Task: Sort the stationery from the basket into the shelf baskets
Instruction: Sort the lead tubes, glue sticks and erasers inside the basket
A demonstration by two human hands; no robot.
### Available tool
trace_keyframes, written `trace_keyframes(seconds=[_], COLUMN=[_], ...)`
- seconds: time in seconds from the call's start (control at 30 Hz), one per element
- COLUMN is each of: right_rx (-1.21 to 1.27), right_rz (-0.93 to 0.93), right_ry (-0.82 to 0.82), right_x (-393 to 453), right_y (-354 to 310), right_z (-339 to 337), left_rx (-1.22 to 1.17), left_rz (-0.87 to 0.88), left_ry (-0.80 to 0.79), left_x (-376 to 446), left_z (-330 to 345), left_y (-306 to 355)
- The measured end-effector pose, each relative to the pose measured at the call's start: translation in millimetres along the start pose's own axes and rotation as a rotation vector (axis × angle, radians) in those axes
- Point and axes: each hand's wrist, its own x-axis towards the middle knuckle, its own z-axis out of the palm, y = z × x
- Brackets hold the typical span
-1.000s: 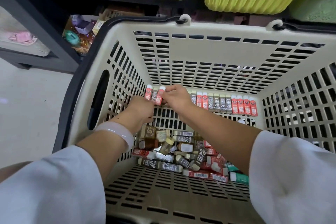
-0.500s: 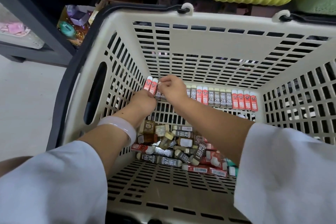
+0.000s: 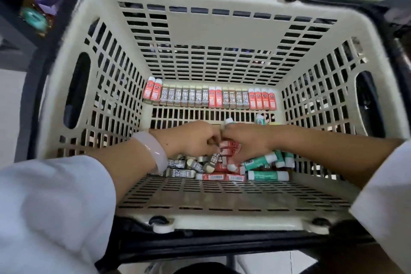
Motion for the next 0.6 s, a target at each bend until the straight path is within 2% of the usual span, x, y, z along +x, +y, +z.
trace_keyframes(seconds=[0.1,0.27,0.43,0.6], right_rx=[-0.179,-0.251,-0.303,-0.195], right_rz=[0.023,0.012,-0.025,-0.029], right_ry=[-0.021,0.004,-0.044,-0.091], right_x=[1.6,4.1,3.5,5.6], right_y=[-0.6,-2.7,-5.0,-3.3], right_z=[13.5,13.6,16.2,11.8], left_rx=[0.101,0.179,0.079,0.073], left_rz=[0.032,0.008,-0.059,-0.095], left_ry=[-0.143,-0.202,-0.164,-0.071], left_x=[-0.5,0.3,0.1,1.5], left_z=[9.7,1.2,-9.5,-12.0], left_y=[1.5,-4.4,-13.5,-16.4])
